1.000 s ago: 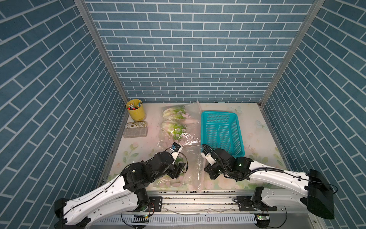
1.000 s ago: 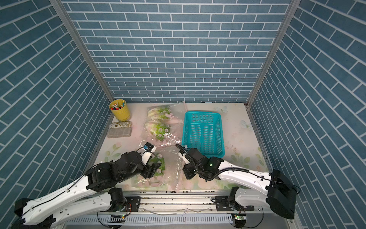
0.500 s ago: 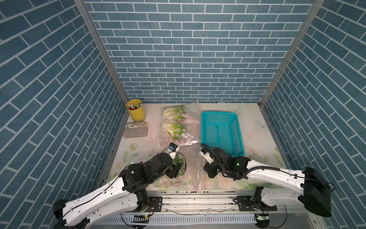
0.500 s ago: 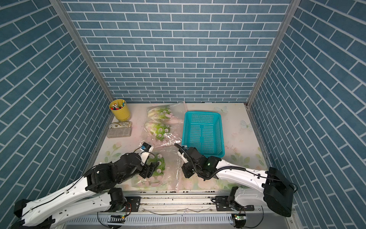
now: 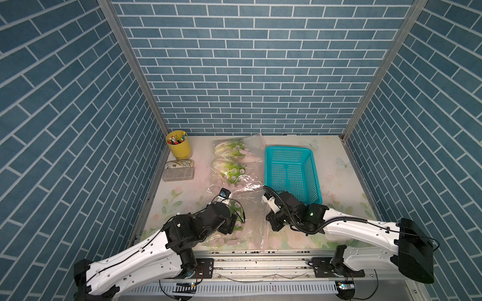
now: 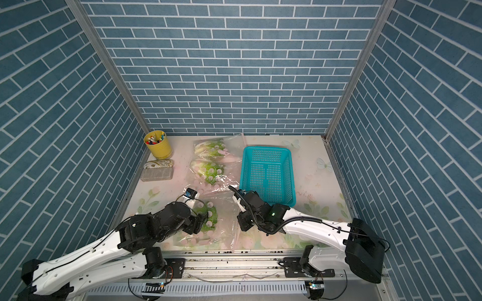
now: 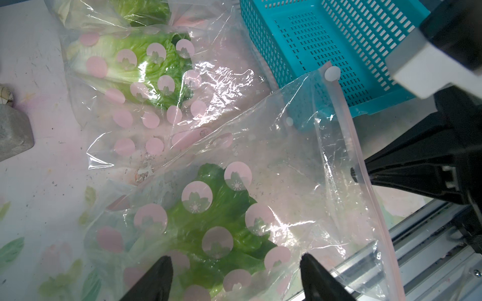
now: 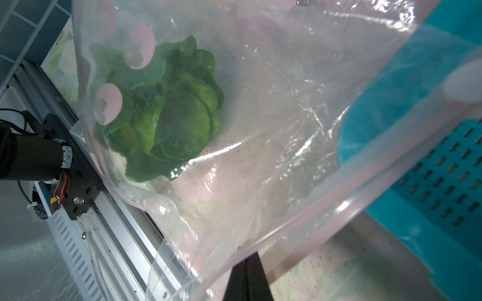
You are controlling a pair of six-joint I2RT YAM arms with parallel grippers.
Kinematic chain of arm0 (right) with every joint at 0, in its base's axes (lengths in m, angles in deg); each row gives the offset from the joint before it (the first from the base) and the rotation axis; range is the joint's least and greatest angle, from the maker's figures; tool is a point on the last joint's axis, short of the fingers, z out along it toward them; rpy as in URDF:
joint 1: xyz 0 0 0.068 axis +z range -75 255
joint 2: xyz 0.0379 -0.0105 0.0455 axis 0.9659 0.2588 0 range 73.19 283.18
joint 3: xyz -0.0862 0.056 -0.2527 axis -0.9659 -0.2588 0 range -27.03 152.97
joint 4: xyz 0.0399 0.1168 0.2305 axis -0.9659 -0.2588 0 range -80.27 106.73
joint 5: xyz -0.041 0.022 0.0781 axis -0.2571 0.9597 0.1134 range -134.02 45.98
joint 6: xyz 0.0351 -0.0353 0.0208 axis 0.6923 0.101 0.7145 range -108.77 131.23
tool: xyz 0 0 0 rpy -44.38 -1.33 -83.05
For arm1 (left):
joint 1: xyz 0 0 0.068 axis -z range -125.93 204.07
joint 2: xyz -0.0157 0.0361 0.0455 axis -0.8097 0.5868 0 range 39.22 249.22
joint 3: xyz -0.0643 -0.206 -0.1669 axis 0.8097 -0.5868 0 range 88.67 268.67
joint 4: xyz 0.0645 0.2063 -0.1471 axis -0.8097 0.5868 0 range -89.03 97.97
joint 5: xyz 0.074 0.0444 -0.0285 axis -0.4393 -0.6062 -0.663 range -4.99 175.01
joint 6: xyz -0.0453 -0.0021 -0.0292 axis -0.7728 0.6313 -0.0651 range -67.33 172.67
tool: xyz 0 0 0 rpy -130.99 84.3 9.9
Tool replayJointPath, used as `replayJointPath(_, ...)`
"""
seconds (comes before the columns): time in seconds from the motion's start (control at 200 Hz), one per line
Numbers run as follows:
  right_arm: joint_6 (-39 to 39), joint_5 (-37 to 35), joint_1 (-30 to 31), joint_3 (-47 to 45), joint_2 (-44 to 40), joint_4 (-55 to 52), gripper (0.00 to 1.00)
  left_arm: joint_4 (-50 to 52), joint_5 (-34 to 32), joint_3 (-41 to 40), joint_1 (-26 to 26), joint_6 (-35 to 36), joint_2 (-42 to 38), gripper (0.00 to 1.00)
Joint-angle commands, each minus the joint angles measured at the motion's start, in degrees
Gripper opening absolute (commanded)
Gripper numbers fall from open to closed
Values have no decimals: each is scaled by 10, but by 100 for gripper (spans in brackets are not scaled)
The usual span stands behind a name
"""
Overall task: Open the zip-top bag and take out the chinese cabbages
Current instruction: Pick up the Chinese cabbage from the zipper food storage bag.
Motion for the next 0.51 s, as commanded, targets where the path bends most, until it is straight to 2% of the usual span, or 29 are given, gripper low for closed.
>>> replayJointPath(0.0,31,-9,4,21,9,-8,1,26,-10,-10,-15,-21,1,80)
replayJointPath(0.24,41,-9,4,17,35,14,2,38,10,-27,-67,-52,-27,79)
replayJointPath(0.355,44,-6,3,-2,48,56,10,47,13,-27,-86,-69,-33,79)
replayJointPath(0.5,35,-15,4,-22,53,110,29,65,20,-27,-122,-93,-14,79)
